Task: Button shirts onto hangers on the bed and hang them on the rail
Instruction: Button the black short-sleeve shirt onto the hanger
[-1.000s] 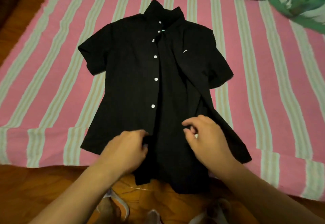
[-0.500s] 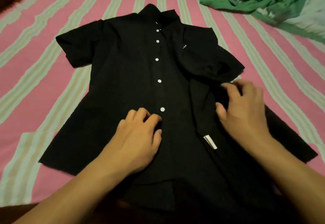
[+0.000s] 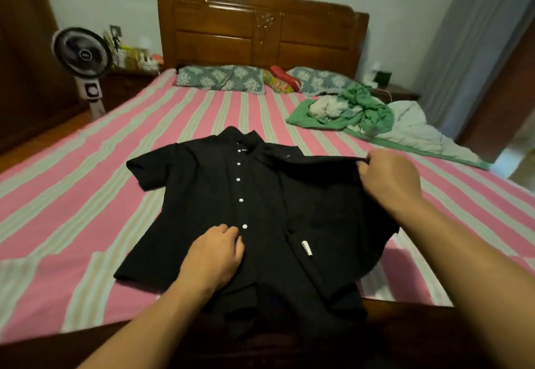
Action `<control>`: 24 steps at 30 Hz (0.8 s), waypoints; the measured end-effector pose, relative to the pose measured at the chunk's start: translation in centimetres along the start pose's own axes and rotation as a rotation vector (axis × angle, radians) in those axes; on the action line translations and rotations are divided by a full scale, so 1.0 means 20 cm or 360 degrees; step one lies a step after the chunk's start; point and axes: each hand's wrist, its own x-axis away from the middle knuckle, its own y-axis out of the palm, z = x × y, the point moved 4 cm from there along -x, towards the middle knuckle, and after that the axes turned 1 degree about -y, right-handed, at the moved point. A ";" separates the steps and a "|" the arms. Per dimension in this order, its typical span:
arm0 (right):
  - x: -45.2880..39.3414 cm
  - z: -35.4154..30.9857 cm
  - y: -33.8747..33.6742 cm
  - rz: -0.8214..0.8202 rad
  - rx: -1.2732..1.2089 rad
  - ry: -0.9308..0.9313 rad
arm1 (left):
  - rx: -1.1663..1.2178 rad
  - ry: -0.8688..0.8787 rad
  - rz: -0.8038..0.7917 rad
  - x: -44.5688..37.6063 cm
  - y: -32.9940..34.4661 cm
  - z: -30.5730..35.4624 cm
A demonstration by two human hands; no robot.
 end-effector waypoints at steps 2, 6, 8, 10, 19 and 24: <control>0.04 -0.13 -0.11 -0.0058 -0.0165 -0.0067 | 0.0018 -0.0049 0.0098 0.01 -0.01 0.00; 0.31 -0.35 -0.10 -0.1178 -0.1219 -0.0043 | 0.0109 -0.0091 0.0134 0.02 -0.01 -0.03; 0.53 -0.41 -0.01 -0.1915 -0.1187 -0.0170 | 0.0188 -0.0123 0.0064 -0.01 0.00 -0.05; 0.63 -0.39 0.11 -0.2063 -0.0780 -0.0317 | 0.0254 -0.0157 -0.0038 -0.03 0.01 -0.06; 0.55 -0.17 0.51 -0.1042 -0.0208 0.0127 | 0.0877 -0.0511 -0.0728 -0.05 -0.04 -0.02; 0.45 0.10 0.47 -0.0608 -0.0338 0.0389 | 0.0412 -0.0453 -0.0828 0.02 -0.04 0.09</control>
